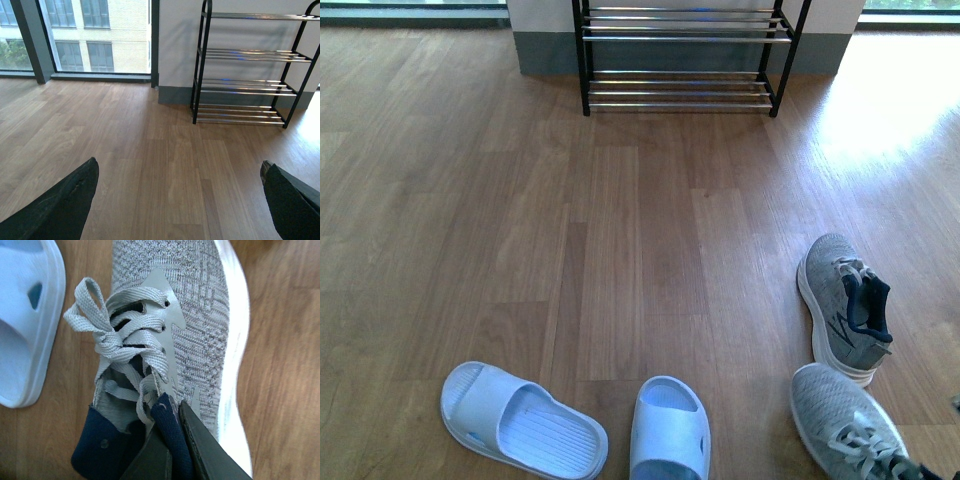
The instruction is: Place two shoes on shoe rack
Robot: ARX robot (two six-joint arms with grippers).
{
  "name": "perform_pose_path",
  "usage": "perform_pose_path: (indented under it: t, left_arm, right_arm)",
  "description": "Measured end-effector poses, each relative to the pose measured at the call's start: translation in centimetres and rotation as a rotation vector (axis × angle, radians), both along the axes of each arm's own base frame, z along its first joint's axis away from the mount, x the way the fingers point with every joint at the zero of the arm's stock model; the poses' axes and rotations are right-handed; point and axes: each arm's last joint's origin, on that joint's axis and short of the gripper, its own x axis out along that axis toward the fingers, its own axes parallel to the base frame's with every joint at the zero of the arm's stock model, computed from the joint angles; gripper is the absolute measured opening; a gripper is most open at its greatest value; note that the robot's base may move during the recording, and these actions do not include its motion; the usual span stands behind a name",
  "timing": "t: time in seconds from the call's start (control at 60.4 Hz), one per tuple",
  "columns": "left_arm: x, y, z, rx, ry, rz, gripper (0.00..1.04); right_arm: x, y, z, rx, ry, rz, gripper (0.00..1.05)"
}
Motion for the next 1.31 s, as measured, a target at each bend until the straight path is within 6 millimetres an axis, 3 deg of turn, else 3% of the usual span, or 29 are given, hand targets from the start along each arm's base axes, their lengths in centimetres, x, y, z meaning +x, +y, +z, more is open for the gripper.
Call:
perform_pose_path:
  t: [0.182, 0.48, 0.546, 0.745, 1.307]
  left_arm:
    - [0.0, 0.0, 0.0, 0.0, 0.0, 0.0, 0.95]
    - [0.0, 0.0, 0.0, 0.0, 0.0, 0.0, 0.95]
    - [0.0, 0.0, 0.0, 0.0, 0.0, 0.0, 0.95]
    - [0.0, 0.0, 0.0, 0.0, 0.0, 0.0, 0.95]
    - [0.0, 0.0, 0.0, 0.0, 0.0, 0.002, 0.95]
  right_arm:
    - [-0.4, -1.1, 5.2, 0.007, -0.109, -0.082, 0.01]
    - [-2.0, -3.9, 21.4, -0.002, -0.469, -0.273, 0.01]
    - [-2.7, -3.5, 23.6, -0.015, -0.535, -0.271, 0.01]
    - [-4.3, -2.2, 25.8, -0.037, -0.623, -0.271, 0.01]
    - [-4.4, -2.1, 25.7, -0.029, -0.624, -0.275, 0.01]
